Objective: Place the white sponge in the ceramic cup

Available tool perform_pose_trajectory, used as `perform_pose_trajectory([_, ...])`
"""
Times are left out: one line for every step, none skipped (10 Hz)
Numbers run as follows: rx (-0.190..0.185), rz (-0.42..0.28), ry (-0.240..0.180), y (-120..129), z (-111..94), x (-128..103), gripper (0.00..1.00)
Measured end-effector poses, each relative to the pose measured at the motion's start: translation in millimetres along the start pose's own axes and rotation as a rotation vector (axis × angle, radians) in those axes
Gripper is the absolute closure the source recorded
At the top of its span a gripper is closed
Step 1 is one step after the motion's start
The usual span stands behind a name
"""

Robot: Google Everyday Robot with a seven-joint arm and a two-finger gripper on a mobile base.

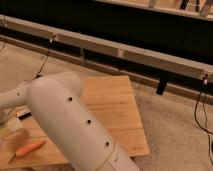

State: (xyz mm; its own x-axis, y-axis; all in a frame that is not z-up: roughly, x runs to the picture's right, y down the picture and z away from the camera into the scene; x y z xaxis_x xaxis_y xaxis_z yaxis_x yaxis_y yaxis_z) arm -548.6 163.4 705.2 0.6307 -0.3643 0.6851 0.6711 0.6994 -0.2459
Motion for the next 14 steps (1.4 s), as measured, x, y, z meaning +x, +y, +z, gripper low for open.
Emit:
perform_pose_trajectory([0.061, 0.004, -0.019, -16.1, -24.6, 2.9, 1.0])
perform_pose_trajectory([0.14, 0.025, -0.05, -34.3, -50.2, 13.4, 1.0])
perform_pose_trajectory([0.19, 0.042, -0.071, -43.9, -62.3, 22.2, 1.0])
perform_pose_trajectory([0.25, 0.072, -0.098, -54.0, -73.2, 35.8, 1.0])
perform_pose_trajectory([0.293, 0.098, -0.12, -60.9, -78.8, 46.8, 1.0])
perform_pose_trajectory([0.351, 0.127, -0.147, -70.2, -84.0, 61.7, 1.0])
perform_pose_trajectory([0.378, 0.144, -0.164, -75.1, -85.2, 68.8, 1.0])
perform_pose_trajectory([0.407, 0.158, -0.182, -81.5, -85.3, 75.8, 1.0])
perform_pose_trajectory([0.442, 0.176, -0.204, -91.3, -85.8, 84.0, 1.0])
perform_pose_trajectory([0.459, 0.183, -0.217, -97.9, -85.9, 88.1, 1.0])
perform_pose_trajectory([0.474, 0.19, -0.233, -105.8, -86.0, 90.3, 1.0])
perform_pose_trajectory([0.485, 0.193, -0.254, -114.2, -86.2, 89.0, 1.0])
perform_pose_trajectory([0.496, 0.193, -0.281, -124.3, -86.8, 85.0, 1.0])
perform_pose_trajectory([0.503, 0.194, -0.293, -130.9, -87.7, 84.7, 1.0])
